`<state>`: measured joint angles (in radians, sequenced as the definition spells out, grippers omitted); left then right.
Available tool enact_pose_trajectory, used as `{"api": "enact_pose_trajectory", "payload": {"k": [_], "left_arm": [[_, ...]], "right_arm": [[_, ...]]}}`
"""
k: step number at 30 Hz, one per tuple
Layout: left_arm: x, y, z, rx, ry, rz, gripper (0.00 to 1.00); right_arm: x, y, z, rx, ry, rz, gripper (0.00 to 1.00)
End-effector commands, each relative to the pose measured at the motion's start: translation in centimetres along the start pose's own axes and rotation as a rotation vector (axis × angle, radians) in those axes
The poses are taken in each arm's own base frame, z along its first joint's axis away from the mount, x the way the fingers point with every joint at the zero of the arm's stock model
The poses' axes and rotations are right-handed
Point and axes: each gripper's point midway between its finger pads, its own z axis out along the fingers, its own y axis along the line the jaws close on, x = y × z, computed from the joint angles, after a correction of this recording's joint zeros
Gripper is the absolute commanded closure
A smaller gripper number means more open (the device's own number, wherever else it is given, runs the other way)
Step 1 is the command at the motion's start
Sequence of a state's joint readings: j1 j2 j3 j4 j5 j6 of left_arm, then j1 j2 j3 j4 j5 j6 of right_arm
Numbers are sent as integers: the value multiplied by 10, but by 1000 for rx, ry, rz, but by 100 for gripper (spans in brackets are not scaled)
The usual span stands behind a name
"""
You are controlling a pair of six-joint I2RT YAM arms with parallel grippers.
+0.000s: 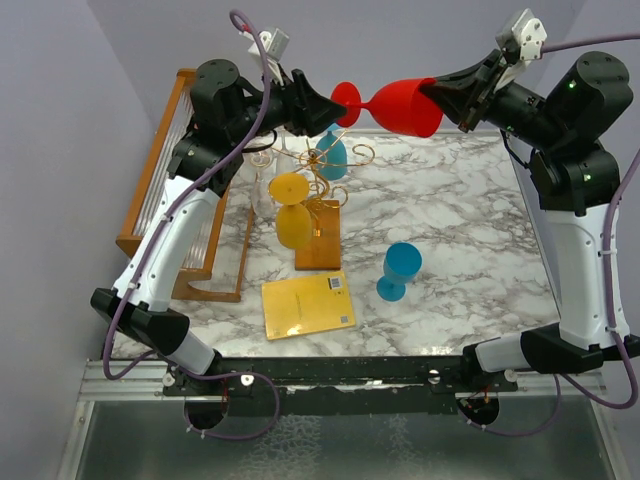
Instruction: Place the wine glass upside down on the wine glass rack
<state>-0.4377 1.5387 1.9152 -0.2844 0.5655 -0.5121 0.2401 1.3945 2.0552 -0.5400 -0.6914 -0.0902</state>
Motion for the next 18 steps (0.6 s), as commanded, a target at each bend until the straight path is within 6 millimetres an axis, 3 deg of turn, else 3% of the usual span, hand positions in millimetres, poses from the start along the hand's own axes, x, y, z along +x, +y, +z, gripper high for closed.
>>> {"api": "enact_pose_trajectory", "payload": {"k": [1,11,18], "left_arm": [[1,-3,3,46,-3,-7,48],[7,-3,3,61,11,-13,74],[7,-4,1,57,10,-11,100]], "right_arm": [[-4,13,-4,-56,-11,12,99],[1,12,-3,-58,-3,11,99],[6,11,-2,-51,6,8,99]]}}
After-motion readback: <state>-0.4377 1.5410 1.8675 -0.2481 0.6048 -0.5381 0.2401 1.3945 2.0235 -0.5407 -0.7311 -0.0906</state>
